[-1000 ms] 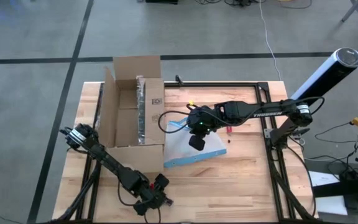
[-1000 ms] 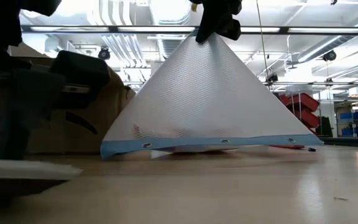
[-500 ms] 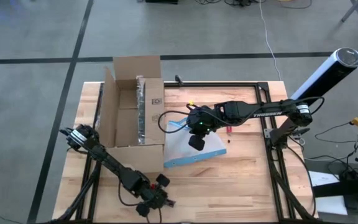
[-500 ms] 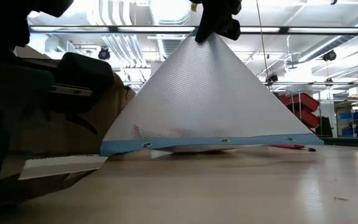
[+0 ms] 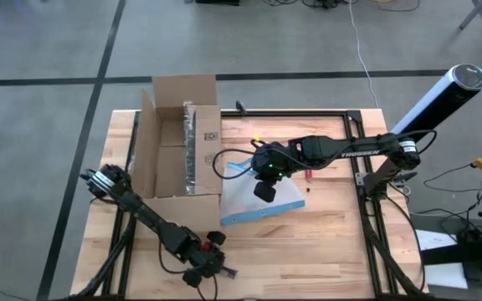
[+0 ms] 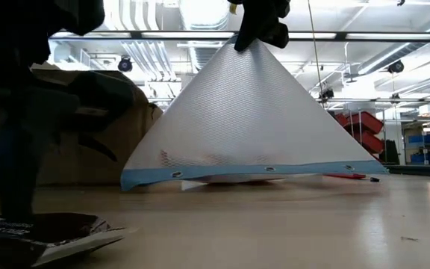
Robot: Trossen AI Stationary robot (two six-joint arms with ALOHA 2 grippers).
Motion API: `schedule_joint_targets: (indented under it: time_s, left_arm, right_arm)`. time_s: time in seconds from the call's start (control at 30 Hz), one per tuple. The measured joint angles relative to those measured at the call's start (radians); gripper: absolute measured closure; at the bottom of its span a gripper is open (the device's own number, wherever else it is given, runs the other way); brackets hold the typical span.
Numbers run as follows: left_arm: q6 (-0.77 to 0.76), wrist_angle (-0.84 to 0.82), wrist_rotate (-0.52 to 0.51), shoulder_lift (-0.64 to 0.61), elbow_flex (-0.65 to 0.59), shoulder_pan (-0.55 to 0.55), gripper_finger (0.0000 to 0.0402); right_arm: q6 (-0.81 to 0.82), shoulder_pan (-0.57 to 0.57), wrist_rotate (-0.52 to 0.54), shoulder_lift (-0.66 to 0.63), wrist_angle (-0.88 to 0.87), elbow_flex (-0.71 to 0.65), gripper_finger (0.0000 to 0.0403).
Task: Unpack boxes
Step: Put the brown chocolate bar into the blue transparent zip bag
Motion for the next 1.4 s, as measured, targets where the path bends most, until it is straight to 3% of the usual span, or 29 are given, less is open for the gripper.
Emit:
schedule_joint_targets:
  time_s: [0.27, 0.47, 1.2, 1.4]
  left_arm:
    - [-0.017, 0.040, 0.054, -0.017, 0.049, -0.009, 0.0163]
    - [-0.030, 0.045, 0.052, 0.002, 0.053, -0.009, 0.0120]
    - [-0.132, 0.065, 0.004, 0.079, 0.055, -0.006, 0.0131]
    - [-0.132, 0.065, -0.002, 0.079, 0.055, -0.005, 0.0210]
  right_arm:
    - [-0.008, 0.000, 0.000, 0.000, 0.000, 0.000, 0.0403]
    - [-0.008, 0.000, 0.000, 0.000, 0.000, 0.000, 0.0403]
    - [-0.004, 0.000, 0.000, 0.000, 0.000, 0.000, 0.0403]
    - [-0.004, 0.000, 0.000, 0.000, 0.000, 0.000, 0.0403]
